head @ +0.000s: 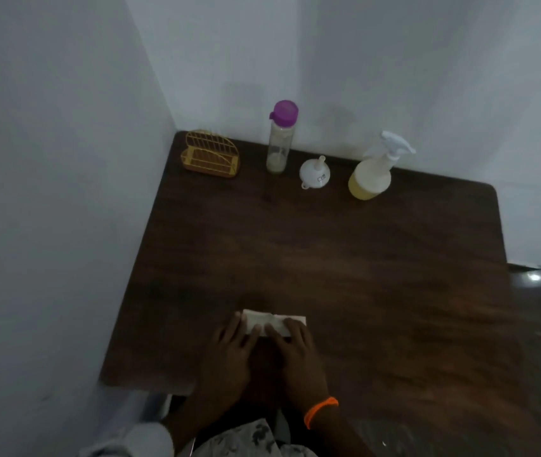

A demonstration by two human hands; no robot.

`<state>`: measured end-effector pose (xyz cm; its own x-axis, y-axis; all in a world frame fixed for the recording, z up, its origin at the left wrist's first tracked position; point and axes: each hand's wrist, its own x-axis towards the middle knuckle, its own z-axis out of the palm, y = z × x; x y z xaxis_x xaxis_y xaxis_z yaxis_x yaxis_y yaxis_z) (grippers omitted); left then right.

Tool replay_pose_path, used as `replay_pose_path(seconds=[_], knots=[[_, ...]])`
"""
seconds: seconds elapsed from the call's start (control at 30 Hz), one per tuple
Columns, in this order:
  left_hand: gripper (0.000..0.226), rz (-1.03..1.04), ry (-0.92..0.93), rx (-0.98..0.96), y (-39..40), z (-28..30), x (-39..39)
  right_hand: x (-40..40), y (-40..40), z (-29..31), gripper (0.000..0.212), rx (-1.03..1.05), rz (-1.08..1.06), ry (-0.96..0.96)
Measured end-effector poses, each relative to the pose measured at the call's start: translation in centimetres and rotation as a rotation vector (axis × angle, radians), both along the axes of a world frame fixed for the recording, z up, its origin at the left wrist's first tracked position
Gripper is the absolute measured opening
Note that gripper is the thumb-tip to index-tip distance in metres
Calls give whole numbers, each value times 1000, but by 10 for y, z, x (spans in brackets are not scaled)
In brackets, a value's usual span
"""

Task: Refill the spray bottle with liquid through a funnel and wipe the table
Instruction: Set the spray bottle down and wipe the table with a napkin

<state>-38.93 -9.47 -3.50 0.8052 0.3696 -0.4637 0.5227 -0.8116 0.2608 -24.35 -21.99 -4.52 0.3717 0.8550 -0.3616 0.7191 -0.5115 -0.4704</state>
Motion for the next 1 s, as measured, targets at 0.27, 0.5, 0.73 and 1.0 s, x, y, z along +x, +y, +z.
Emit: replay_pose_path(seconds=[0.27, 0.5, 0.73, 1.0], knots=[[69, -28, -21, 43, -18, 13, 96, 63, -10, 13, 62, -12, -328, -63], [61, -47, 89, 89, 31, 24, 101, 75, 25, 26, 46, 1, -143, -1], [62, -132, 0, 23, 6, 6, 16, 48, -18, 18, 43, 47, -47, 60], [48, 188, -278, -84, -23, 18, 35, 51, -24, 11, 33, 94, -538, 29]])
